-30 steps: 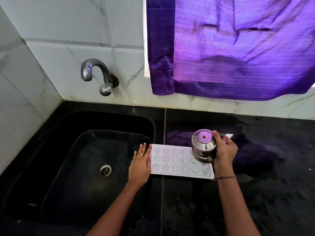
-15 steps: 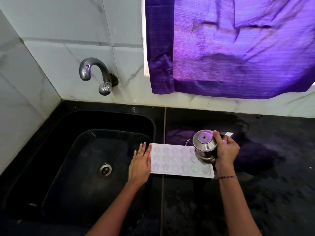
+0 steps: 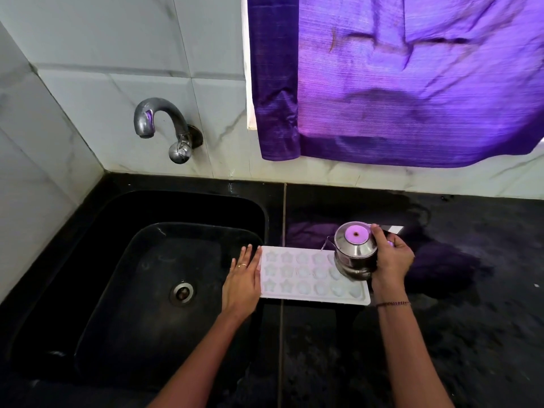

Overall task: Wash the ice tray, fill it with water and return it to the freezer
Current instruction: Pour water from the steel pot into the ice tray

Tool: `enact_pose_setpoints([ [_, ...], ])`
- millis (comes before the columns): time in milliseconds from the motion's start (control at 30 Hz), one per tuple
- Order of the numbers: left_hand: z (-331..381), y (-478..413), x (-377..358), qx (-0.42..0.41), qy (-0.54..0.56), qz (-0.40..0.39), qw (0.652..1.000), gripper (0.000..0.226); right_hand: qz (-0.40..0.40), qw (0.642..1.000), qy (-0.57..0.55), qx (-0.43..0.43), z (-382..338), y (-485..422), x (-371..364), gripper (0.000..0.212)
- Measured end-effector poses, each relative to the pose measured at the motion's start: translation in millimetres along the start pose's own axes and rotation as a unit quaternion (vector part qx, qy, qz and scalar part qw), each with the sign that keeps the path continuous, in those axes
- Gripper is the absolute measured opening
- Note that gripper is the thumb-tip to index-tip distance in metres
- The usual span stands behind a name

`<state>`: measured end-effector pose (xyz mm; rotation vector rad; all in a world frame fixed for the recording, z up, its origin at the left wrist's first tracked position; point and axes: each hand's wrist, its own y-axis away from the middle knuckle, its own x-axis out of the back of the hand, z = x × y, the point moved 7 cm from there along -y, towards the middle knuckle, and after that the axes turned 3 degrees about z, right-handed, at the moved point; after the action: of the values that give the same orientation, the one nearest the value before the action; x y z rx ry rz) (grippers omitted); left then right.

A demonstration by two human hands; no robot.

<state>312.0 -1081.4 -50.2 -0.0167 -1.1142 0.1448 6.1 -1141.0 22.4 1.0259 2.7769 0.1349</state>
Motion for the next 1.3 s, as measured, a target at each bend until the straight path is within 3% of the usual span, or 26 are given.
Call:
enact_pose_setpoints([
  [267, 0, 1, 0, 0.003, 0.007, 0.002, 1.0, 0.07, 0.006, 0.998, -0.059, -0.025, -2, -3, 3, 0.048],
  [1067, -2, -1, -3, 0.007, 0.011, -0.008, 1.0, 0.071, 0.042, 0.994, 0.08, 0.054, -25, -7, 24, 0.047],
  [1300, -1, 1, 0, 0.009, 0.016, -0.002, 1.0, 0.072, 0.038, 0.996, 0.066, 0.055, -27, -4, 26, 0.05],
])
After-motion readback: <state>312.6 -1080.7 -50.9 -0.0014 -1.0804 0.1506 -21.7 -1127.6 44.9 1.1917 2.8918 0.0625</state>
